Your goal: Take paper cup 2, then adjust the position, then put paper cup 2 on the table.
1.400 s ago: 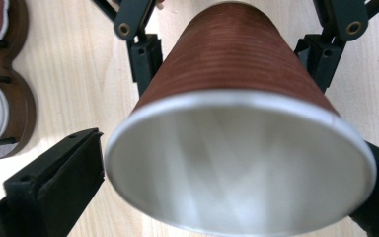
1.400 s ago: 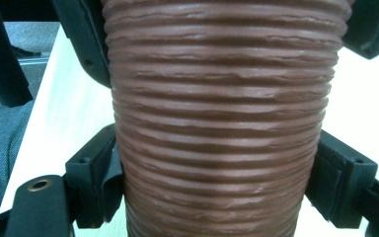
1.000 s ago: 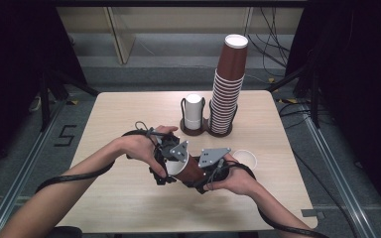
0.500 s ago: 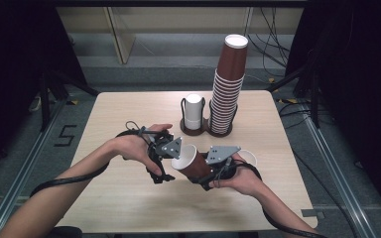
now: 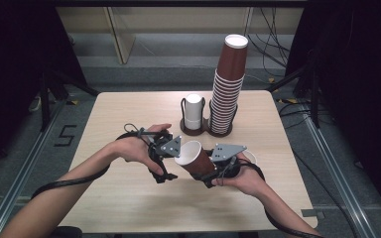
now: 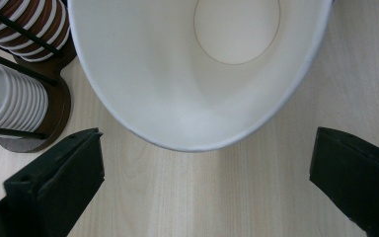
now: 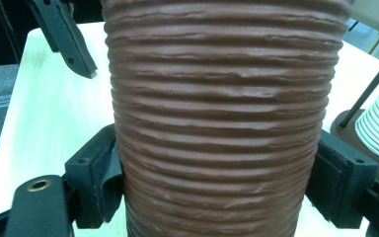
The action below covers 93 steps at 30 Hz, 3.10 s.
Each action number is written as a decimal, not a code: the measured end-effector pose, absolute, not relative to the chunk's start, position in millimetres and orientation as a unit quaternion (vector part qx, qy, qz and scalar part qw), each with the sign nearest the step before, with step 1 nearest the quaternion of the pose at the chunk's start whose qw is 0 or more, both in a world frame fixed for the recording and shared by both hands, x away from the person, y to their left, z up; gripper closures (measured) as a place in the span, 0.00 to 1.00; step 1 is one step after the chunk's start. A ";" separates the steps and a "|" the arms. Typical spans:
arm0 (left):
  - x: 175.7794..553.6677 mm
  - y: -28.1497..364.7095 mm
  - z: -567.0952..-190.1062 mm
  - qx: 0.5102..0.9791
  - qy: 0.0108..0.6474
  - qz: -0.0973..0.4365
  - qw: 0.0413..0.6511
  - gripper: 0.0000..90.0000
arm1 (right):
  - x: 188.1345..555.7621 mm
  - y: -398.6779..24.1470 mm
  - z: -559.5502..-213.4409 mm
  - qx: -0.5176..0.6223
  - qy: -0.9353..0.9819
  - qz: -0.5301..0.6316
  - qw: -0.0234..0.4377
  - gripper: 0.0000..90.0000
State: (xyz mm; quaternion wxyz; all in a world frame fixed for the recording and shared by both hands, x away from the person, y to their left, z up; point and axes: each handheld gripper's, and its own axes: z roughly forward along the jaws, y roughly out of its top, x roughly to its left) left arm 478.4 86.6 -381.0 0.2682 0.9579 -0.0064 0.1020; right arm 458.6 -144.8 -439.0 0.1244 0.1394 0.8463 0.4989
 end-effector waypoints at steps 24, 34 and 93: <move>484.3 92.9 -387.9 0.945 0.026 0.112 0.305 0.00 | 462.1 -165.1 -426.7 0.179 0.821 0.526 0.134 0.22; 484.2 93.3 -390.1 0.939 0.038 0.123 0.319 0.00 | 463.0 -174.3 -417.8 0.188 0.809 0.536 0.153 0.22; 483.6 106.8 -402.6 0.921 0.083 0.147 0.350 0.00 | 450.7 -316.4 -393.2 0.362 0.696 0.562 0.261 0.22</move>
